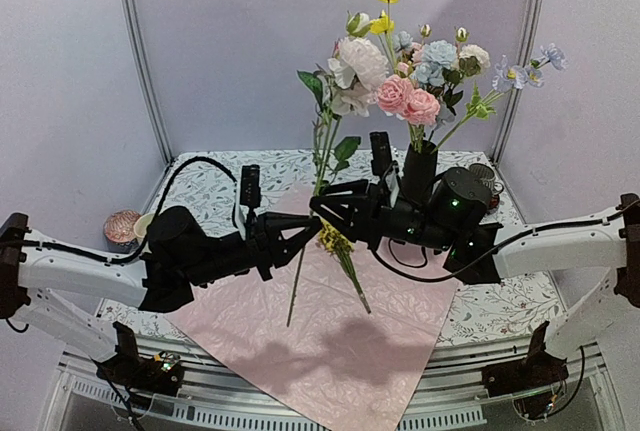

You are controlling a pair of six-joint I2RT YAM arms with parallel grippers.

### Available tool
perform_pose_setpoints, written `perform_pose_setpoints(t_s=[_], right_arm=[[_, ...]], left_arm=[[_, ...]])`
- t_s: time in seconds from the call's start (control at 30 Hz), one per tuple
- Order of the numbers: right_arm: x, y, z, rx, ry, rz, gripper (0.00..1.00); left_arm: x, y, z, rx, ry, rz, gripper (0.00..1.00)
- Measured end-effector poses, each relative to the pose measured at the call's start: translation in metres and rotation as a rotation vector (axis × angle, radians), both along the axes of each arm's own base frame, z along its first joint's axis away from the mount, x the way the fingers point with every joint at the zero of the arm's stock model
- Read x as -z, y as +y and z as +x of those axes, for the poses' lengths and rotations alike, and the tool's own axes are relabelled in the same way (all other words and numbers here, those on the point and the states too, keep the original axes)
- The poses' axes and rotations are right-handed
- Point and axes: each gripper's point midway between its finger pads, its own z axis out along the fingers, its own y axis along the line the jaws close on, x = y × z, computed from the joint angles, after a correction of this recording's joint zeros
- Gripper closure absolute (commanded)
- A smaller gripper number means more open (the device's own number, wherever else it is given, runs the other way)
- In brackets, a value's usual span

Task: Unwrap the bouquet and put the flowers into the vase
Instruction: Pass from the left arm to the right, then place the fake flower in the vase.

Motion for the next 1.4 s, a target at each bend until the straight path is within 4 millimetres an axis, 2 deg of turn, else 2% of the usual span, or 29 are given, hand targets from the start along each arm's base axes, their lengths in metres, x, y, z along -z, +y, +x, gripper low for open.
perform_pose_setpoints(t_s=[0.1, 0.17, 0.2, 0.3, 0.37, 0.47, 0.57, 0.7, 0.83, 0.97, 1.07, 1.2, 1.4], right_arm=[[0.0, 0.001, 0.0, -0.001, 0.004, 0.002, 0.77], [0.0, 0.001, 0.0, -0.003, 0.0, 0.003, 0.89], [-0.001, 0.001, 0.0, -0.005, 0.0, 0.006, 0.92], [-0.002, 0.001, -0.001, -0.009, -0.001, 0.009, 0.96], [-0.002, 0.001, 0.0, -0.002, -0.003, 0.006, 0.97], [0.0, -0.002, 0.007, 0.048, 0.0, -0.011, 0.98], [-0.001, -0.016, 0.018, 0.152, -0.008, -0.035, 0.98], [-0.011, -0.055, 0.035, 0.361, -0.042, -0.05, 0.98], [-0.019, -0.111, 0.059, 0.576, -0.073, -0.058, 0.98], [-0.023, -0.183, 0.098, 0.836, -0.087, -0.054, 0.98], [-0.032, -0.22, 0.114, 0.991, -0.114, -0.051, 0.98], [-0.05, -0.251, 0.123, 1.13, -0.2, -0.032, 0.98], [-0.073, -0.28, 0.133, 1.281, -0.337, -0.001, 0.99]], left_arm=[[0.003, -0.003, -0.002, 0.014, -0.005, 0.01, 0.94], [0.005, -0.004, -0.003, 0.018, -0.005, 0.015, 0.94], [0.006, -0.004, -0.003, 0.018, -0.004, 0.017, 0.92], [0.007, -0.005, -0.003, 0.022, -0.016, 0.021, 0.64], [0.007, -0.006, -0.006, 0.029, -0.025, 0.025, 0.49], [0.007, -0.006, -0.005, 0.017, -0.033, 0.031, 0.36], [0.01, -0.003, 0.0, -0.019, -0.017, 0.044, 0.26], [0.012, 0.004, 0.004, -0.06, -0.012, 0.06, 0.14], [0.017, 0.013, 0.007, -0.102, -0.008, 0.081, 0.02], [0.025, 0.019, 0.016, -0.161, 0.024, 0.114, 0.02], [0.035, 0.021, 0.021, -0.191, 0.044, 0.15, 0.02], [0.045, 0.023, 0.025, -0.214, 0.059, 0.188, 0.02], [0.047, 0.025, 0.027, -0.229, 0.06, 0.204, 0.02]])
